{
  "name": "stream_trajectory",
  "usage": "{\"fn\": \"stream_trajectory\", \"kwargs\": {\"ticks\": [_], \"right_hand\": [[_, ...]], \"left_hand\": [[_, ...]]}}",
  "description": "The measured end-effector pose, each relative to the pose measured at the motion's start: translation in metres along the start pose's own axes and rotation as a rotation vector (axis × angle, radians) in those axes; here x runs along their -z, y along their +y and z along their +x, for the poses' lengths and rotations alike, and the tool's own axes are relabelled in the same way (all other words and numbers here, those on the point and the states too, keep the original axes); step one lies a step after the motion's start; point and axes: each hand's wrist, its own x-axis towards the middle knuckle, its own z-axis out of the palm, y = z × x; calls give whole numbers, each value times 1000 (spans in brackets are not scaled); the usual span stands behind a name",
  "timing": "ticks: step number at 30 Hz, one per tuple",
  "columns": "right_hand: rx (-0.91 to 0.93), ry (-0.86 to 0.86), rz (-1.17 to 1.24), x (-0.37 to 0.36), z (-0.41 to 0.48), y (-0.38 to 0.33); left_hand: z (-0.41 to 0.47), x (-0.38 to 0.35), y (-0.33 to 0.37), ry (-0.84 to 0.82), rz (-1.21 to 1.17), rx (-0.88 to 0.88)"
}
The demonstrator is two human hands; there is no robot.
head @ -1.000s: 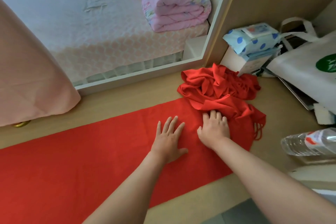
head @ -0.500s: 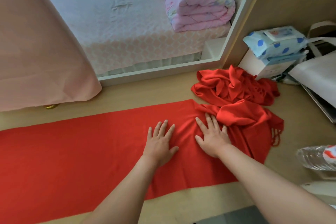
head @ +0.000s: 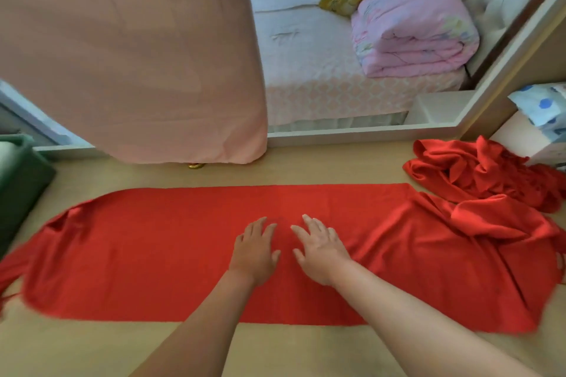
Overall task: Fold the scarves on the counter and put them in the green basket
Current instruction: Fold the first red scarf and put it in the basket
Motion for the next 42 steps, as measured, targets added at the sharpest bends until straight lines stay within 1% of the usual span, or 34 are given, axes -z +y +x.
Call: {"fn": "stream_trajectory", "kwargs": {"ticks": [5,10,13,15,16,17,19,23,25,27,30,33,36,39,42], "right_hand": [[79,19,-30,-27,28,-98],[98,12,-29,-58,60,-198],[142,2,-51,-77,79,-258],[192,-17,-90,-88,89,-292],[206,-28,-117,-92,93,-306],[205,-28,-147,-95,97,-318],[162,17,-185,-97,103,-335],[82,99,-189,-92,116,-362],[113,122,-145,-86,127,-379],[191,127,-91,-81,141,-400],[283,116,61,-76,161,-443],[343,85,215,-77,178,-488],[350,99,279,-79,197,-526],[303,56,302,-81,219,-556],[199,1,280,-86,239,-577]], "left_hand": [[-28,4,-105,-5,40,108],[-59,10,-213,95,84,207],[-74,7,-286,-3,77,237],[-81,8,-328,-95,35,219],[-85,12,-345,-109,36,188],[-89,15,-361,-89,48,151],[-95,24,-386,14,9,119],[-103,39,-424,190,-85,168],[-103,50,-437,251,-129,249],[-105,60,-451,315,-194,337],[-115,67,-477,359,-228,447],[-126,67,-511,337,-273,508],[-132,66,-544,279,-302,493],[-134,64,-572,191,-328,493],[-138,60,-596,80,-289,490]]}}
